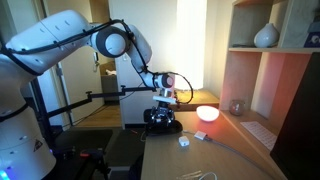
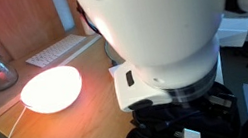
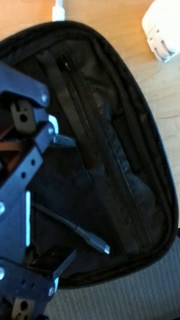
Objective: Remove the black cable from the case and put it on the table
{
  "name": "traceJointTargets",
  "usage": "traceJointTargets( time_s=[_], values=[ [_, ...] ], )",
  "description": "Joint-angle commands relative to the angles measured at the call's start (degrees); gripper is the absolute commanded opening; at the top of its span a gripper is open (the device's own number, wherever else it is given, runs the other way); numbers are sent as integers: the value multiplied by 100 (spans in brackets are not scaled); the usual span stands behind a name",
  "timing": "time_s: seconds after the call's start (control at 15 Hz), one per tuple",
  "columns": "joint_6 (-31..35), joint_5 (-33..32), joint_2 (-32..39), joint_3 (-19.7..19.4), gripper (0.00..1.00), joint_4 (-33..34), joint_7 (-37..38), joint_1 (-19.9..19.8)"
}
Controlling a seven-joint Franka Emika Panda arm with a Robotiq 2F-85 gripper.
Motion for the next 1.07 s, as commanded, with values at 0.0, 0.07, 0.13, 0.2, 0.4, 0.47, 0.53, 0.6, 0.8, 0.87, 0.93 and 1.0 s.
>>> traceJointTargets(
  time_s=[0.0,0.07,0.13,0.2,0.4,0.47,0.53,0.6,0.8,0.87,0.93,1.0],
  values=[
    [129,-70,25,-134,100,122,678,215],
    [139,-79,24,-167,100,128,809,244],
    [116,-98,27,-188,100,139,896,269],
    [137,-82,26,-183,100,111,989,268],
    [99,-85,39,-190,100,115,1144,287],
    [85,-98,50,-195,100,115,1156,301],
    [33,-96,68,-192,100,131,1152,310],
    [-3,-85,96,-178,100,144,1096,308],
    [-103,-51,198,-156,100,204,999,300],
    [-144,-18,240,-138,100,231,962,281],
    [-159,1,254,-116,100,232,919,264],
    [-177,-22,257,-135,100,232,951,287]
  ],
)
